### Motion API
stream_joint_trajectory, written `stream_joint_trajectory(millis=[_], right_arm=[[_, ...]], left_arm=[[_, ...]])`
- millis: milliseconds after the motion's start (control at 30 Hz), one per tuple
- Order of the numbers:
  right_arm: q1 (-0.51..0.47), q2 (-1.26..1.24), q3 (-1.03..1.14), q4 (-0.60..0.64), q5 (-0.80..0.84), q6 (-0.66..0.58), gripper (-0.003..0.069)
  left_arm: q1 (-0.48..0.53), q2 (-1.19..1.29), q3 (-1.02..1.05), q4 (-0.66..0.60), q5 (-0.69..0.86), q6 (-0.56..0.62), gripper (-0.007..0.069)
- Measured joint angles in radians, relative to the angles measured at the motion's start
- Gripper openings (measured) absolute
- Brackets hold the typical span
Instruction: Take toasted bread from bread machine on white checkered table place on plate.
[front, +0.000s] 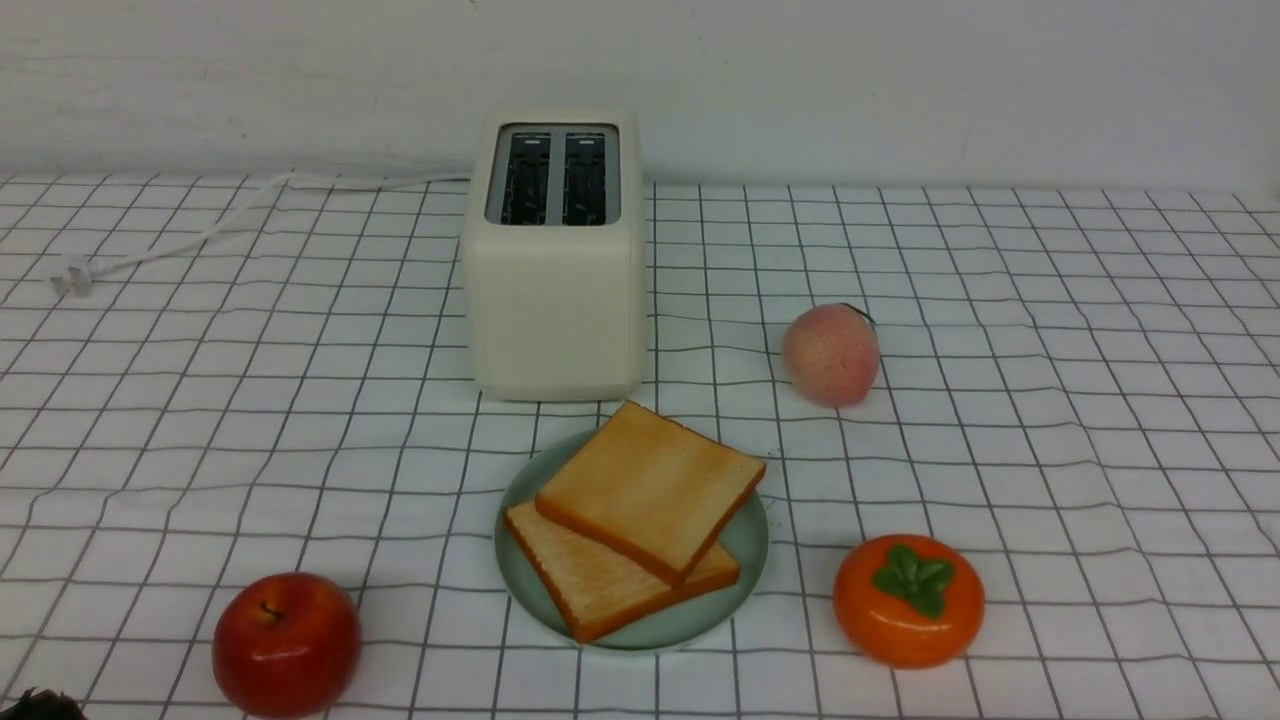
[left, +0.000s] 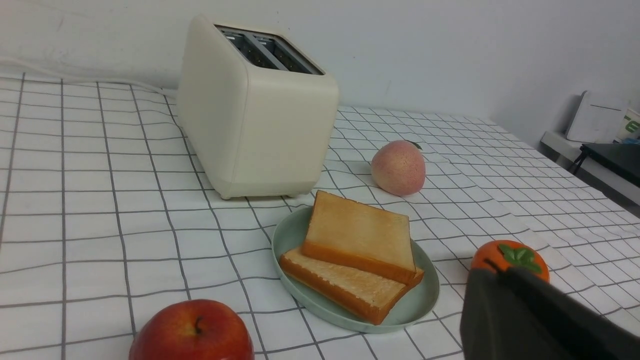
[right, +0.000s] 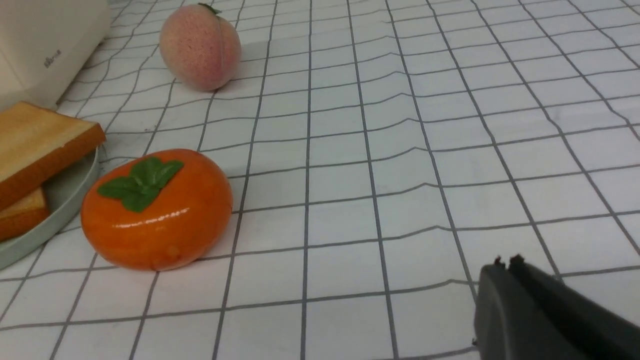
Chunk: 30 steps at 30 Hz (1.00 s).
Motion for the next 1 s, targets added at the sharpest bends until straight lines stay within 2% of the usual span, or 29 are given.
stream_joint_trajectory(millis=[500,700,1000], right_arm=[[0.000,0.000,-0.002,-0.004,0.008,-0.005,-0.0010],[0.000,0.000,-0.002,-0.012,0.008,-0.075,-0.0003],[0.000,0.000,-0.002,-0.012,0.008,-0.080,0.0003]], left_arm=[[0.000,0.000,0.000,0.000,0.000,0.000,0.0020],[0.000,0.000,0.000,0.000,0.000,0.000,0.0028],[0.000,0.000,0.000,0.000,0.000,0.000,0.0039]])
